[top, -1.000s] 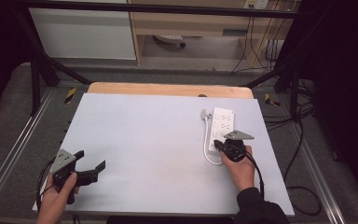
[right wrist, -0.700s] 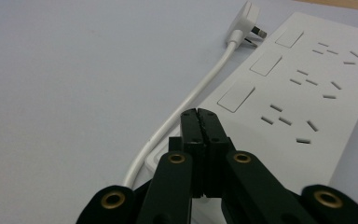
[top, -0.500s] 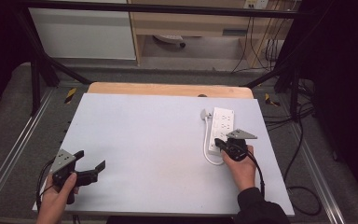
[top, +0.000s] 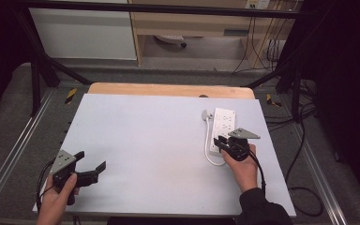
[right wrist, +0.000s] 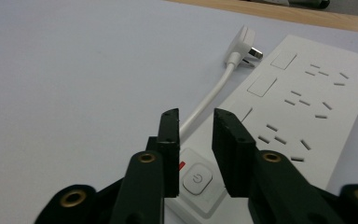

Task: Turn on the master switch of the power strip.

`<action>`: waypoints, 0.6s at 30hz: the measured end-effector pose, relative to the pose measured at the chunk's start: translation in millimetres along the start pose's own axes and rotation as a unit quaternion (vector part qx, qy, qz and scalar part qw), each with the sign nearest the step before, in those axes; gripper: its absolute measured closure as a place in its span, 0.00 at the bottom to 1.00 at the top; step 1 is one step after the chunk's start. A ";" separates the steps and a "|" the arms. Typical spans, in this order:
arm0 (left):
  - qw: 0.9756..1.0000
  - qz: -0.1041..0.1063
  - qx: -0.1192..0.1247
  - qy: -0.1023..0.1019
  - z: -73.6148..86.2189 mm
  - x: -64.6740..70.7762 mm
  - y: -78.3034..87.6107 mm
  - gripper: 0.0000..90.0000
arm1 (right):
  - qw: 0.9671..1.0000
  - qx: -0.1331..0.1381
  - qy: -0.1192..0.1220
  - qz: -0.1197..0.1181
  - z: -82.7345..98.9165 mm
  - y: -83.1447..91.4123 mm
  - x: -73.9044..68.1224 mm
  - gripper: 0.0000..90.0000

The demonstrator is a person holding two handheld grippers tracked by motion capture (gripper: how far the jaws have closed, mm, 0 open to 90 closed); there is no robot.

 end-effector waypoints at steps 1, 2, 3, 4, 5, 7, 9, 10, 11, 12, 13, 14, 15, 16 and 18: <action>1.000 0.000 0.000 0.000 0.0 0.0 0.0 0.07 | 1.000 0.000 0.000 -0.001 -0.4 0.3 -0.1 0.74; 1.000 0.000 0.000 0.000 0.0 0.0 0.1 0.07 | 1.000 0.002 -0.001 -0.002 -1.3 0.7 -0.6 0.72; 1.000 0.000 0.000 0.000 0.0 0.1 0.1 0.07 | 1.000 0.003 0.000 -0.003 -2.0 1.0 -0.7 0.69; 1.000 0.000 0.000 0.000 0.0 0.1 0.1 0.07 | 1.000 0.003 -0.001 -0.006 -2.7 1.5 -1.3 0.66; 1.000 0.000 0.000 0.000 0.1 0.0 0.1 0.07 | 1.000 0.007 -0.001 -0.011 -4.3 2.2 -2.1 0.63; 1.000 -0.001 0.000 0.000 0.2 -0.3 0.2 0.07 | 1.000 0.014 0.001 -0.014 -7.2 3.8 -3.6 0.57; 1.000 0.000 0.000 0.001 0.2 -0.3 0.3 0.07 | 1.000 0.022 0.000 -0.015 -10.1 4.7 -4.3 0.52; 1.000 0.000 -0.001 0.000 0.3 -0.4 0.5 0.07 | 1.000 0.028 0.005 -0.013 -11.3 4.7 -4.5 0.50; 1.000 0.000 0.000 0.000 0.2 -0.4 0.5 0.07 | 0.999 0.031 0.009 -0.010 -12.2 5.0 -4.6 0.48; 1.000 0.000 0.000 0.001 0.2 -0.4 0.5 0.07 | 0.999 0.033 0.012 -0.009 -12.7 4.9 -4.8 0.46; 1.000 0.000 0.000 0.001 0.2 -0.4 0.7 0.07 | 0.999 0.032 0.013 -0.007 -12.9 4.5 -5.2 0.42; 1.000 0.000 0.000 0.000 0.3 -0.5 0.8 0.07 | 0.999 0.031 0.014 -0.005 -13.1 4.0 -5.3 0.41; 1.000 0.000 0.000 0.000 0.3 -0.4 0.7 0.07 | 0.999 0.030 0.015 -0.005 -13.2 3.9 -5.7 0.40; 1.000 0.000 0.000 0.001 0.4 -0.5 0.8 0.07 | 0.999 0.029 0.015 -0.006 -13.5 3.8 -6.1 0.38; 1.000 0.000 0.000 0.001 0.3 -0.5 0.9 0.07 | 0.999 0.030 0.016 -0.008 -15.0 3.9 -7.0 0.34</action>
Point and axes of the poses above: each handheld gripper's, and its own axes: y roughly backward along the jaws, z roughly out of its underside, x roughly to its right, the point moved 9 cm from there along -y, roughly forward along the jaws, and after that the axes turned 9 degrees about z, right-handed, at the moved point
